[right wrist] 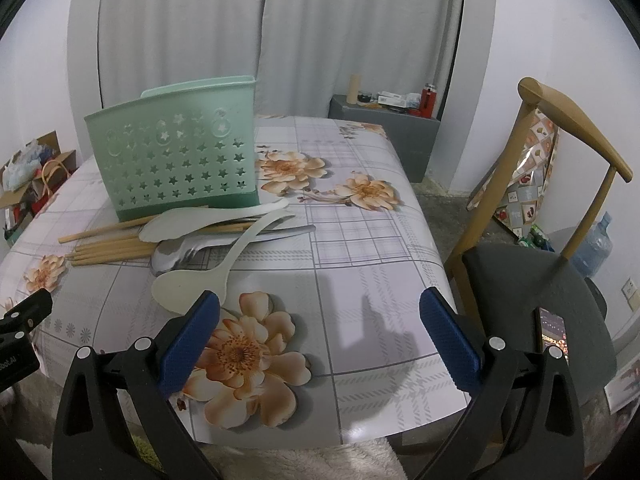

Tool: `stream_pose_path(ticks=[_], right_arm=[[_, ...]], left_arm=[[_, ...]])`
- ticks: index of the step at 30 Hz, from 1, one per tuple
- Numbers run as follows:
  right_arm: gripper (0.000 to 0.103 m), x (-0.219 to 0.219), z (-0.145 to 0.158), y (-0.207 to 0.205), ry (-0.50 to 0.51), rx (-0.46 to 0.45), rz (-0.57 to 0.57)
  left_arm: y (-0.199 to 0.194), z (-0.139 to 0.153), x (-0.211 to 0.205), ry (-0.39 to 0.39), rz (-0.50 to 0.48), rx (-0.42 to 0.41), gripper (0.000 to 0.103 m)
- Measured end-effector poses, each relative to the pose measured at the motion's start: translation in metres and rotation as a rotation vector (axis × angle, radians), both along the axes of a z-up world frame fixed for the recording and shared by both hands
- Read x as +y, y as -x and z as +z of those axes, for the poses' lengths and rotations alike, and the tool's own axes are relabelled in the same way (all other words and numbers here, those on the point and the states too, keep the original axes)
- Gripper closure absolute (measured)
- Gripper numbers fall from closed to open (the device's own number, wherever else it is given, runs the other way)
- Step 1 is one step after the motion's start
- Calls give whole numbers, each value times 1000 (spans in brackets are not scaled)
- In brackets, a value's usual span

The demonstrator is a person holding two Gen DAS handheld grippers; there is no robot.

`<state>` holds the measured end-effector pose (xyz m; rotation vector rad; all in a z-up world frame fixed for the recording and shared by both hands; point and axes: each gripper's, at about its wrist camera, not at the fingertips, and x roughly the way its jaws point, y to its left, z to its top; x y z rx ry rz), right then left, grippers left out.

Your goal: Organize utensils

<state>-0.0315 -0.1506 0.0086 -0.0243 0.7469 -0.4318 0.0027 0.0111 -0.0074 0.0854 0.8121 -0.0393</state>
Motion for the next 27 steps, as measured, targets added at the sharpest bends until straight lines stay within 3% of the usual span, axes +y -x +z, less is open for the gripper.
stream_pose_path(ticks=[21, 24, 27], right_arm=[[5, -2, 9, 1, -9, -42, 10], [5, -2, 15, 1, -31, -85, 39], [5, -3, 18, 8, -56, -130, 57]], left_arm=[[1, -8, 4, 5, 0, 6, 9], [0, -8, 2, 59, -27, 46, 9], [1, -5, 6, 203, -144, 58, 9]])
